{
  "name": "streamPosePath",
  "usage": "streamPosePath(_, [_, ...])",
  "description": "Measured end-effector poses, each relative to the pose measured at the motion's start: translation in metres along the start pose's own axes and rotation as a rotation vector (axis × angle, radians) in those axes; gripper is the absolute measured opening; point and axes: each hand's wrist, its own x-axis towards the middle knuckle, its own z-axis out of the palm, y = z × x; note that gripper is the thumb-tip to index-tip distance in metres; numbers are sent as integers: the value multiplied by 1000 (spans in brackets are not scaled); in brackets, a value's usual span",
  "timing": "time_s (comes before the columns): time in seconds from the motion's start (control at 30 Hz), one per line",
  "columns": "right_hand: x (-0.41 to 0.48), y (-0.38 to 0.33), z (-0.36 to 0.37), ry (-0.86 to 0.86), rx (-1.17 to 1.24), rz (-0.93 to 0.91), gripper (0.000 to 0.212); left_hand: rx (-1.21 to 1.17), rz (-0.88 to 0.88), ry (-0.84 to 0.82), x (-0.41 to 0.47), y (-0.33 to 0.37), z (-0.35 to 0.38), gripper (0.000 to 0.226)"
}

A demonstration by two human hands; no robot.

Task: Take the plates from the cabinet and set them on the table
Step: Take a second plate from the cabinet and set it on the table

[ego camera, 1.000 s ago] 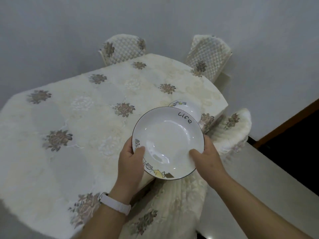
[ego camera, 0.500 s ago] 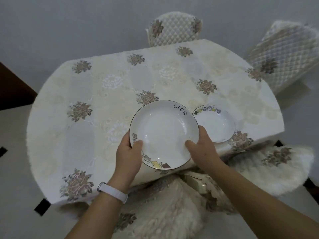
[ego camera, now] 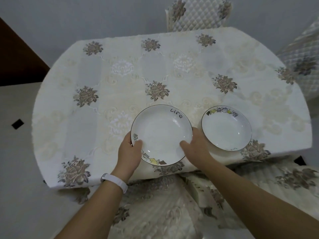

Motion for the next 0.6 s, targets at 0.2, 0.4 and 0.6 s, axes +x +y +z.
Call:
streamPosePath(0.2, [28, 11, 30, -66, -42, 18, 45, 20, -59, 33, 27, -31, -6, 27])
streamPosePath(0.4, [48, 17, 57, -111, -87, 29, 42, 206, -70, 65, 49, -48, -17, 20])
streamPosePath(0.6, [61, 15, 70, -154, -157, 30, 38, 310, -81, 62, 58, -53, -23, 15])
